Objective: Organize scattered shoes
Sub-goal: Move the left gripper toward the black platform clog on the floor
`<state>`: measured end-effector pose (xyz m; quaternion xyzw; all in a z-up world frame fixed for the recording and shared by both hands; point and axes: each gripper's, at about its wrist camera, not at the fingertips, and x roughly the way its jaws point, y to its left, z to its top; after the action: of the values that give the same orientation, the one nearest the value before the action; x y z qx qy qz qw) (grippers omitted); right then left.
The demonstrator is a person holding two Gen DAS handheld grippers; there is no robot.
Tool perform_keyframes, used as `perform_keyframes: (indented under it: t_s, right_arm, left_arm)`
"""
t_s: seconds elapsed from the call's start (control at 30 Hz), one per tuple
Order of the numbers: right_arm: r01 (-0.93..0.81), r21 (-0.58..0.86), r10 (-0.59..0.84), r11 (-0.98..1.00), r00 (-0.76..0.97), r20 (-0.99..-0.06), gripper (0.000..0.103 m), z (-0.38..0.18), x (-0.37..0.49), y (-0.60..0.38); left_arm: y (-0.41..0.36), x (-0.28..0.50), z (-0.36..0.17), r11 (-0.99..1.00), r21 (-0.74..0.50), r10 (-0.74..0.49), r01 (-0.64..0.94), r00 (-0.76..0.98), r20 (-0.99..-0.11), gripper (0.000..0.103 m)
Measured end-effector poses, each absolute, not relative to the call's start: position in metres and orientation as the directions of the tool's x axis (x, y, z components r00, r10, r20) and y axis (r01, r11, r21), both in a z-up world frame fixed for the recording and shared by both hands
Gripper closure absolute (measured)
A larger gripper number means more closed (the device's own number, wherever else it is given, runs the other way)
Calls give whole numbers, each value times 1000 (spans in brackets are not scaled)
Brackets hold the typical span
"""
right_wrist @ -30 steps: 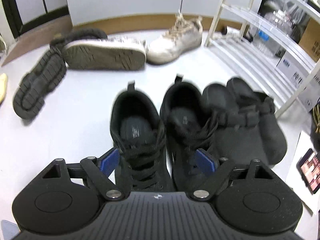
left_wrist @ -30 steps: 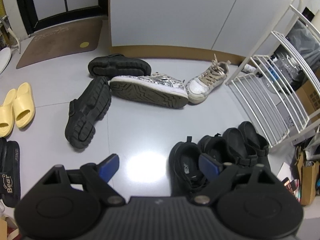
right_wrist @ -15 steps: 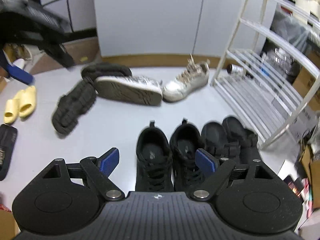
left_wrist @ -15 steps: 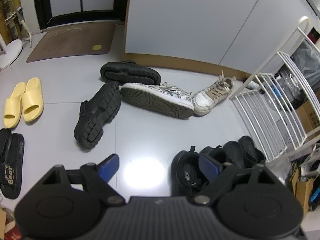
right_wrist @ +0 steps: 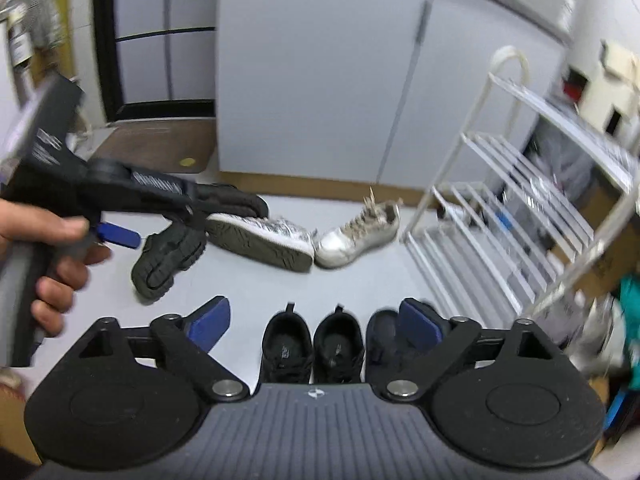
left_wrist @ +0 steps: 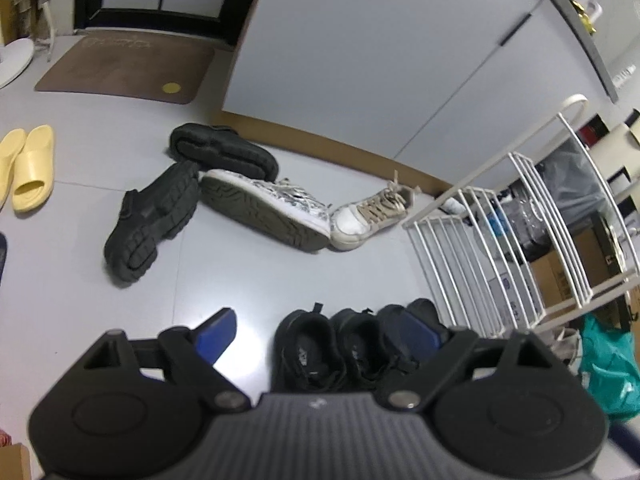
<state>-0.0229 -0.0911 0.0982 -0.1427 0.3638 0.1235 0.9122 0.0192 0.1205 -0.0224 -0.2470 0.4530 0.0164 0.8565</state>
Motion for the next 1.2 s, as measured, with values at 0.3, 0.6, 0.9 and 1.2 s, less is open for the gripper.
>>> perform_keyframes:
  t_s: [0.3, 0.6, 0.9, 1.2]
  right_arm:
    - [-375, -93, 210, 922, 689, -693, 4, 67, 6, -75]
    - [-371, 18, 271, 929, 644, -715, 4, 64, 16, -102]
    - [-340, 122, 326, 933, 649, -688, 4, 73, 24, -126]
    - [-348, 155, 358, 925, 654, -666, 4, 78, 33, -141]
  left_arm:
    - [128, 26, -36, 907, -305, -96, -289, 563, -820, 11]
    - [133, 25, -33, 907, -257, -20, -334, 575, -818, 11]
    - [143, -1, 8, 897, -246, 44, -368, 628, -777, 11]
    - [167, 19, 44, 906, -166, 123, -390, 615, -779, 11]
